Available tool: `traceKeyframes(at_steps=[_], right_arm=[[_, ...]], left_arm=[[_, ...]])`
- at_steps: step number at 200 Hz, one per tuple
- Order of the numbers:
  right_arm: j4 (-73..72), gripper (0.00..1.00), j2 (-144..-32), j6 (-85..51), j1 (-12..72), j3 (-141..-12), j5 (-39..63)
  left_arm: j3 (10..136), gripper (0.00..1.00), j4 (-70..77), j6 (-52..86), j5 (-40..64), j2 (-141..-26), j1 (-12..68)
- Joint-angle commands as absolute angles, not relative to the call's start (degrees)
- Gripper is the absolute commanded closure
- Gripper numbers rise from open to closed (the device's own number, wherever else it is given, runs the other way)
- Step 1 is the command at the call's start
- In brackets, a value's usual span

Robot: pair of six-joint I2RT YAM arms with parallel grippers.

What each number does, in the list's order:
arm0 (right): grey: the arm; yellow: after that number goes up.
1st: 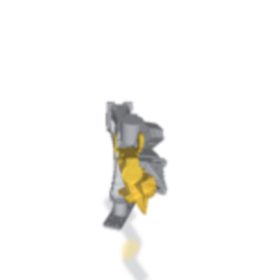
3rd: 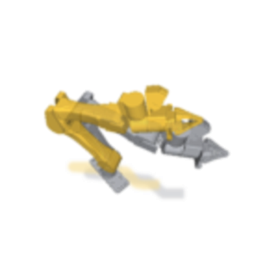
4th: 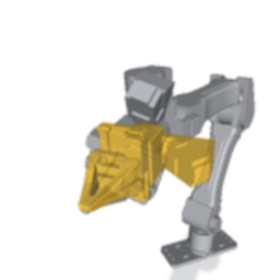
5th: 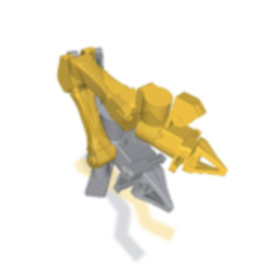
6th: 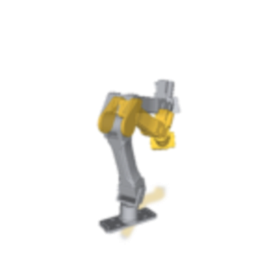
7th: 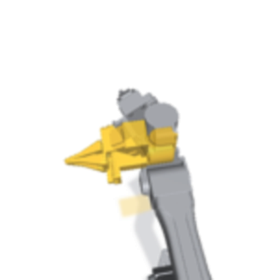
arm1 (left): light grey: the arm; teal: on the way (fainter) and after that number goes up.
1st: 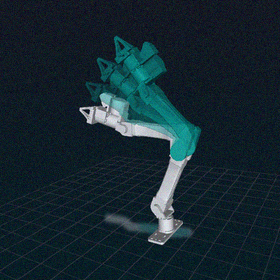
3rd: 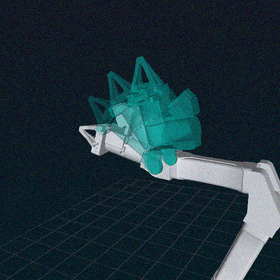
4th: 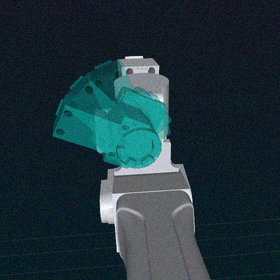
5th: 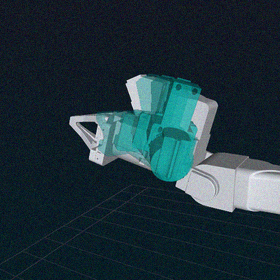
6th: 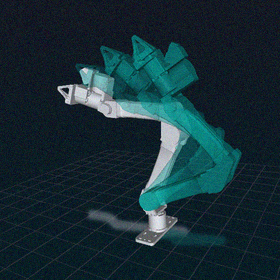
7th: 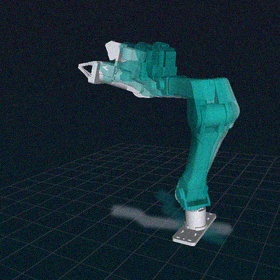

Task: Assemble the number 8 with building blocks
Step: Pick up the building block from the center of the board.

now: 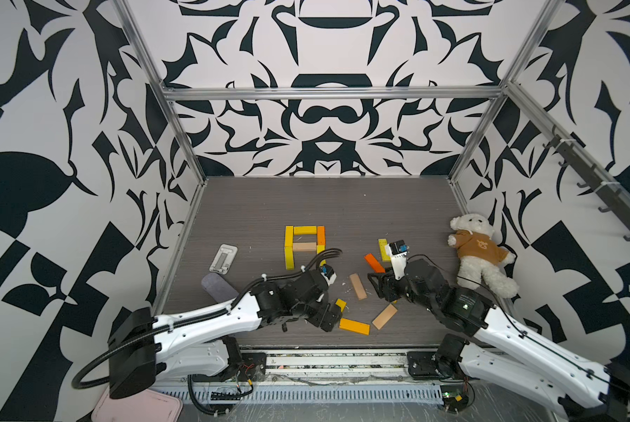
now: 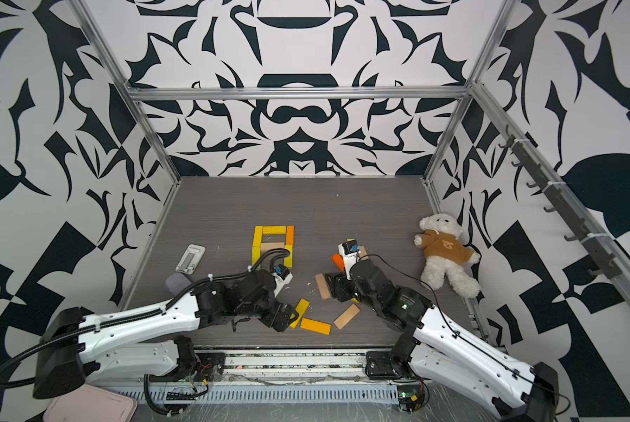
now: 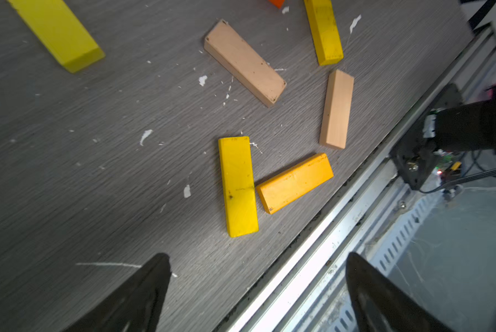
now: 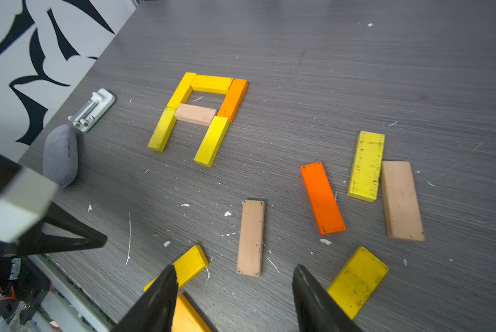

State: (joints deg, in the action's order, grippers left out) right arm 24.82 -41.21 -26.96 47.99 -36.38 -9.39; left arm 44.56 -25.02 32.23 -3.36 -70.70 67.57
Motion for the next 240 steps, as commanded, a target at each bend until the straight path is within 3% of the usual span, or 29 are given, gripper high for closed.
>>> traceKeyframes(at_steps=[1,46,74,124,240], right_arm=[[28.6,0.33,-38.2,-26.7,47.8,-35.8,-12.8],[31.4,0.33,-34.0,-27.0,47.8,-35.6,-13.3],[32.4,0.34,-31.9,-27.2,47.8,-35.4,-13.6],[32.8,0.35,-30.7,-27.7,47.8,-34.9,-13.8],[32.6,0.35,-30.9,-27.9,47.8,-34.6,-13.8]], left_arm=[[49.6,0.07,-24.6,35.8,-8.8,-78.3,70.5],[58.4,0.14,-30.9,36.9,-12.9,-91.1,72.7],[60.4,0.28,-33.3,37.4,-13.7,-94.1,72.7],[61.8,0.37,-36.4,39.0,-14.4,-97.1,71.8],[62.9,0.49,-35.2,38.9,-12.9,-100.8,69.7]])
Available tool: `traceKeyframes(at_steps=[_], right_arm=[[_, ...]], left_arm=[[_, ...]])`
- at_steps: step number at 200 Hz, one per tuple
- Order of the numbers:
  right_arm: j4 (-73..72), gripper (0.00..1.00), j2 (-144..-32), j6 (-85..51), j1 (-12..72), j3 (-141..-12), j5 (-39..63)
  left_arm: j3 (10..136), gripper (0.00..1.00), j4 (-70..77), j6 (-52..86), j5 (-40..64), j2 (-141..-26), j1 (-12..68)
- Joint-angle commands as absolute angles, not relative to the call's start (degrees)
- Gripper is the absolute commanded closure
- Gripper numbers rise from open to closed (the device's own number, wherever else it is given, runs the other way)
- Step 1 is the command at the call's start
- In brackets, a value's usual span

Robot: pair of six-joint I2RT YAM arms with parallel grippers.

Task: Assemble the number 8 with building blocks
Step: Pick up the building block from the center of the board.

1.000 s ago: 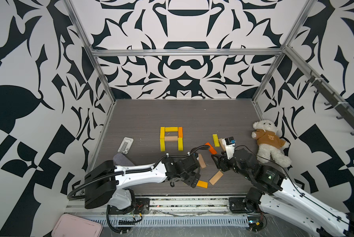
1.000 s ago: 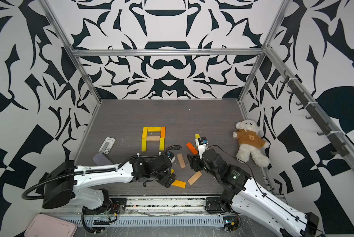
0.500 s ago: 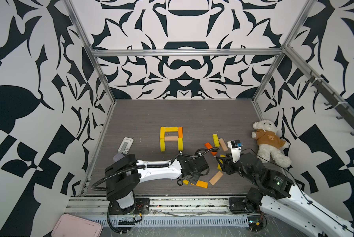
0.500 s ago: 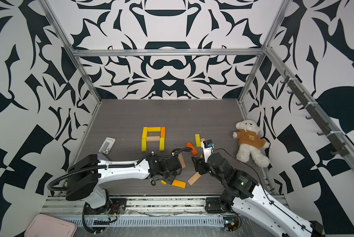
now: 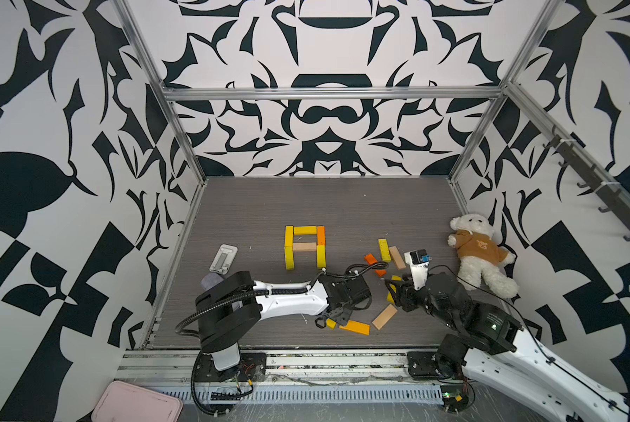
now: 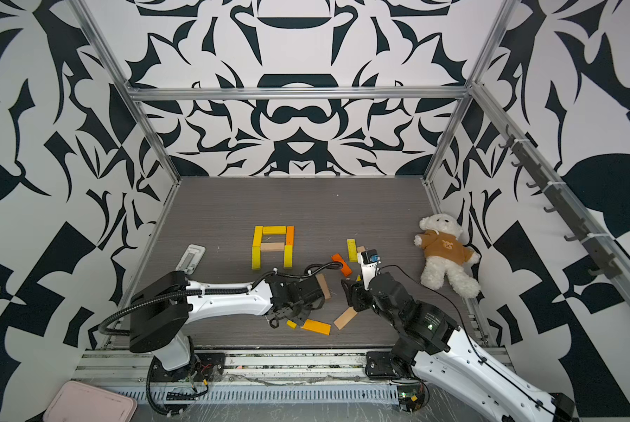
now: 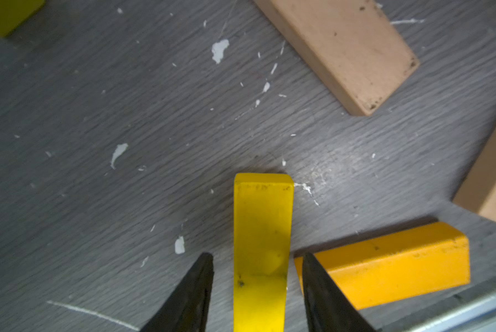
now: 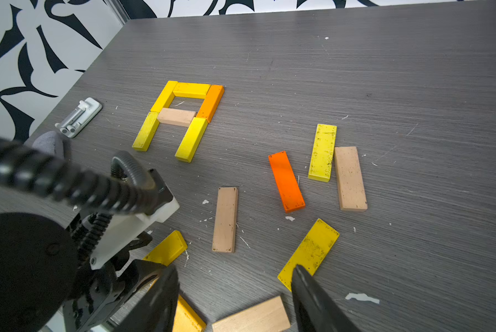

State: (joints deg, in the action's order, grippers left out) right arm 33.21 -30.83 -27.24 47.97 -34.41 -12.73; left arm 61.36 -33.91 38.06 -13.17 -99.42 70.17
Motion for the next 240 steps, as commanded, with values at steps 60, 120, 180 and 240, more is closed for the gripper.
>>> traceKeyframes(at_steps=[60,120,180,240], right_arm=[[32.9,0.35,-30.9,-27.9,47.8,-34.5,-14.2],[32.8,0.35,-31.3,-27.7,47.8,-34.6,-14.3],[31.3,0.29,-30.6,-25.8,47.8,-34.5,-13.9],[24.3,0.14,-26.6,-21.1,47.8,-31.2,-5.0]], left_arm=[[63.5,0.51,-34.5,38.1,-11.6,-103.0,69.4],[63.5,0.67,-34.3,37.3,-12.0,-103.3,68.9],[62.1,0.75,-32.7,23.4,-10.7,-96.6,65.0],[61.9,0.64,-34.0,-1.5,-0.5,-86.3,55.7]])
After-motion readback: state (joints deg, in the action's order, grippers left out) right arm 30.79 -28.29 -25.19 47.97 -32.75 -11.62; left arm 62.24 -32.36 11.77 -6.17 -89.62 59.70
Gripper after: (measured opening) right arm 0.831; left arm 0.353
